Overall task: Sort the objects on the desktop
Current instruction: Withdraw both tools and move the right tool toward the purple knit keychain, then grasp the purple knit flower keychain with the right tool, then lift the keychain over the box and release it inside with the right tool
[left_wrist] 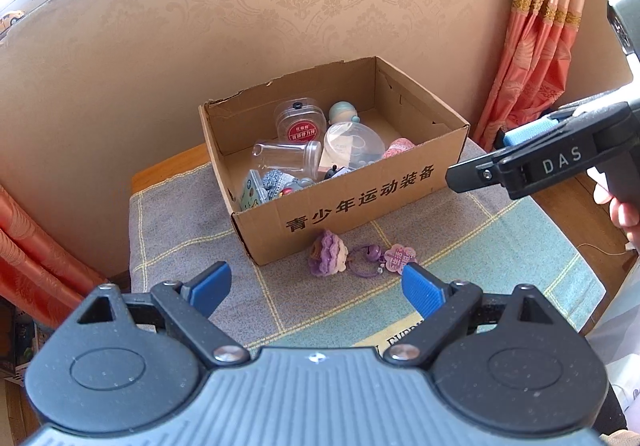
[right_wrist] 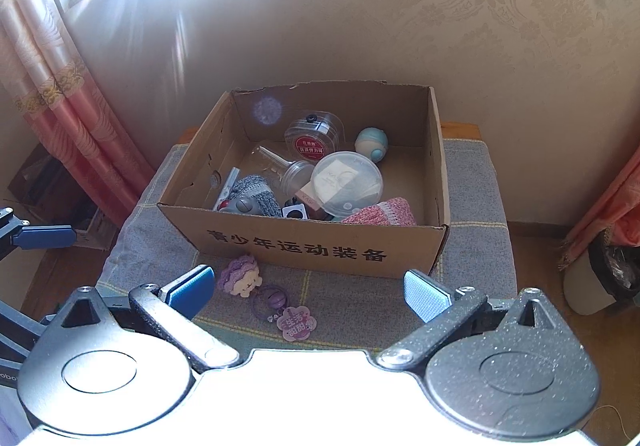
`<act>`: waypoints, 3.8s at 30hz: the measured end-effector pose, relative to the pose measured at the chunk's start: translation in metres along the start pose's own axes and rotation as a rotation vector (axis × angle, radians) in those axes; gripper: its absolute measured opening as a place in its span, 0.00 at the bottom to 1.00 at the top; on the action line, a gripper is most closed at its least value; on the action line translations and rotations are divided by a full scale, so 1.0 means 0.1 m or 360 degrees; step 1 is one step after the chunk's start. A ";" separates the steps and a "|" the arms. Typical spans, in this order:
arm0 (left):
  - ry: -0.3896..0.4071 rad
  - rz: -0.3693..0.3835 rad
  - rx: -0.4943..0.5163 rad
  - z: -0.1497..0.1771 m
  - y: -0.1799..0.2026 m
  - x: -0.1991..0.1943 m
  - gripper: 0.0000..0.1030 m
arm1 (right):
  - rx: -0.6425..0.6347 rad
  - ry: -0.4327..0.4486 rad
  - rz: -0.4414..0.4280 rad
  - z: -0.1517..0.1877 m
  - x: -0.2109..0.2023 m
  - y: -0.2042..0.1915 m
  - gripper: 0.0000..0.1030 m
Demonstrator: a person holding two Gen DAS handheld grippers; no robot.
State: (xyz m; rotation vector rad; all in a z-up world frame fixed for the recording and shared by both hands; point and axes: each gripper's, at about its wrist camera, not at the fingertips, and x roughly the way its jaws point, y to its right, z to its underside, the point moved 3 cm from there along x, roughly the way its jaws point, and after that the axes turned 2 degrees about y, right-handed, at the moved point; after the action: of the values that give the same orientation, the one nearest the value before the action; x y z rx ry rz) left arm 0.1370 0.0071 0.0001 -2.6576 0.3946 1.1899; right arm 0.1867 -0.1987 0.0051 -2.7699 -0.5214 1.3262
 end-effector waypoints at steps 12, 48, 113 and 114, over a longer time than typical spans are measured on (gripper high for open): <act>0.0003 -0.0069 -0.0190 0.46 -0.07 -0.03 0.90 | -0.0203 0.0075 -0.0095 0.31 0.22 -0.28 0.99; -0.0076 -0.0097 -0.0465 1.02 -0.54 0.18 0.90 | -0.0658 -0.0095 -0.0184 0.43 1.59 -0.89 0.73; -0.0002 -0.0081 -0.0198 0.93 0.02 -0.01 0.90 | -0.0418 0.0178 0.0030 -0.86 -0.03 -0.31 0.52; -0.0008 -0.0086 -0.0193 0.92 0.02 0.00 0.90 | -0.0408 0.0177 0.0044 -0.92 0.01 -0.27 0.52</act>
State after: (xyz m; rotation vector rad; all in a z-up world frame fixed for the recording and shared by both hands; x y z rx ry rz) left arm 0.0719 0.0320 -0.0603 -2.7473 0.2559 1.2418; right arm 0.2496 -0.1619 0.0679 -3.0436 -0.6940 1.1762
